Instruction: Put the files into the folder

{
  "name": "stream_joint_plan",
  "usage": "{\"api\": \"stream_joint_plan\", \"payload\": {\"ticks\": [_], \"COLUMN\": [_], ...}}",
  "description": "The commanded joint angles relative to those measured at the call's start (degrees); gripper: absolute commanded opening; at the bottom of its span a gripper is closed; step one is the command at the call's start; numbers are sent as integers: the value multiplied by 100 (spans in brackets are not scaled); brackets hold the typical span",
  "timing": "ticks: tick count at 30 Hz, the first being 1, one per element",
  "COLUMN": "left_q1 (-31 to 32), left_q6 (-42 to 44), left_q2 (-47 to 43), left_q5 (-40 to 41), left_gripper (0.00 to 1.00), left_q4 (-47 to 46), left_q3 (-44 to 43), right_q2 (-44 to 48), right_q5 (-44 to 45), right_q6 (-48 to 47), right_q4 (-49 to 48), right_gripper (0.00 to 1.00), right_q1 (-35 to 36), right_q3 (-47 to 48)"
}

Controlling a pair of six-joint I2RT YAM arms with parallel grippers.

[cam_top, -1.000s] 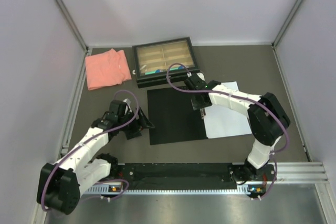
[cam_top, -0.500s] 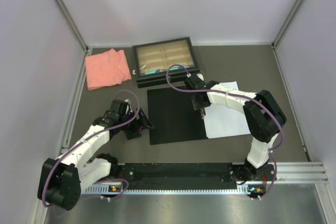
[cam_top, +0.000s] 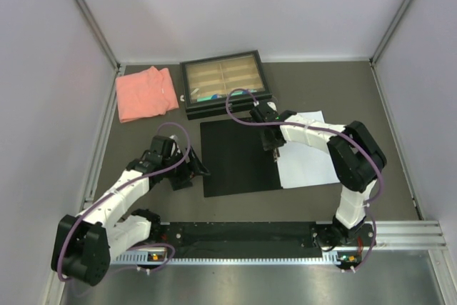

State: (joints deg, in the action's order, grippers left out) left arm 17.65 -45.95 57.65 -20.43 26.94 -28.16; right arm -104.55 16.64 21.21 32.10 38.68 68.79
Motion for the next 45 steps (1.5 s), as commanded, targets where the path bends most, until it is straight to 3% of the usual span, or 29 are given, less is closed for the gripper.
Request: {"api": "stream_joint_plan", "payload": {"ticks": [1, 20, 27, 45], "left_q1": [-16, -7, -16, -16], "left_q6": [16, -230, -397, -476], "left_q2": [-25, -263, -219, -316], "left_q5": [-58, -181, -225, -400], "left_gripper": [86, 85, 90, 92], "left_q4": [-154, -110, 4, -197], "left_q3": [-172, -154, -181, 135], "right_q2": [-30, -337, -364, 673], "right_q5": [-4, 603, 577, 542], "right_q6": [234, 1175, 1175, 1122], "right_q4": [-204, -2, 173, 921], "right_gripper": [23, 15, 0, 0], "right_q1": [-62, -62, -35, -53], "right_q3": [38, -138, 19, 345]}}
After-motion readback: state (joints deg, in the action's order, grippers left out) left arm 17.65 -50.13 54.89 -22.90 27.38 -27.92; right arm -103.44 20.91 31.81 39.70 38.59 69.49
